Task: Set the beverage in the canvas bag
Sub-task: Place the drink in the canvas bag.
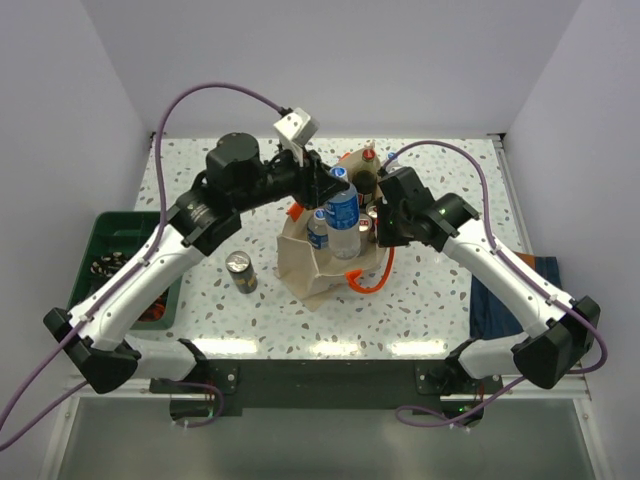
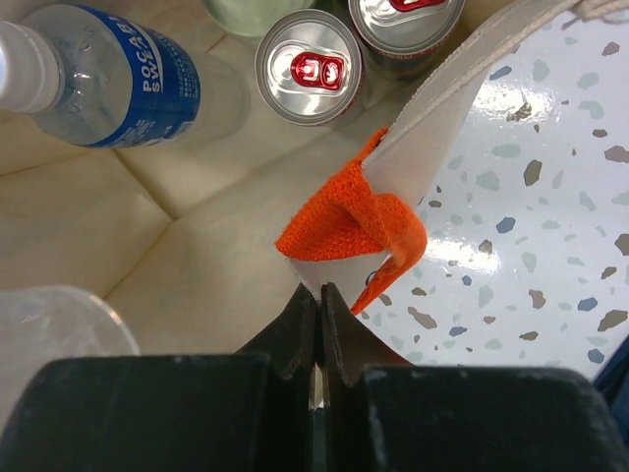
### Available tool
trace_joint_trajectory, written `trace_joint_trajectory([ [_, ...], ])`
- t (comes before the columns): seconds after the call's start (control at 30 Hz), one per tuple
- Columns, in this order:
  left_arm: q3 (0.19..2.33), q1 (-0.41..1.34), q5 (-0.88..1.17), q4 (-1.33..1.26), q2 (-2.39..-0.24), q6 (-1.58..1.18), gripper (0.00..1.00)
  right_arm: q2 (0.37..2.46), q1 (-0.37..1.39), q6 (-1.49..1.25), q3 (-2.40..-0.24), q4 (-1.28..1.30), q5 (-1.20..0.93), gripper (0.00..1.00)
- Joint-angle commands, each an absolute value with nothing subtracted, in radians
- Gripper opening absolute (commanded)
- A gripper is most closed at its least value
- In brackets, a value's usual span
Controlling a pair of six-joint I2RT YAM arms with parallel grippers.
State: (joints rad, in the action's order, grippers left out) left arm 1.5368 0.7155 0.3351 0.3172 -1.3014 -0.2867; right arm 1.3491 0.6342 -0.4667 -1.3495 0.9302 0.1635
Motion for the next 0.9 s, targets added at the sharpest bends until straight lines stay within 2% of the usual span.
trace_joint_trajectory([
  [0.0,1.539,0.767,0.174,0.143,-1.29,-0.238,0.0,1.362,0.634,-0.449,-1.342,0.942,0.184,0.0],
  [0.47,1.333,0.879,-0.179,-0.021,-1.29,-0.241,0.0,1.355,0.634,-0.459,-1.382,0.969,0.207,0.0],
  [0.87,1.198,0.896,-0.265,-0.158,-1.281,-0.25,0.0,1.338,0.632,-0.466,-1.427,1.006,0.229,0.0],
])
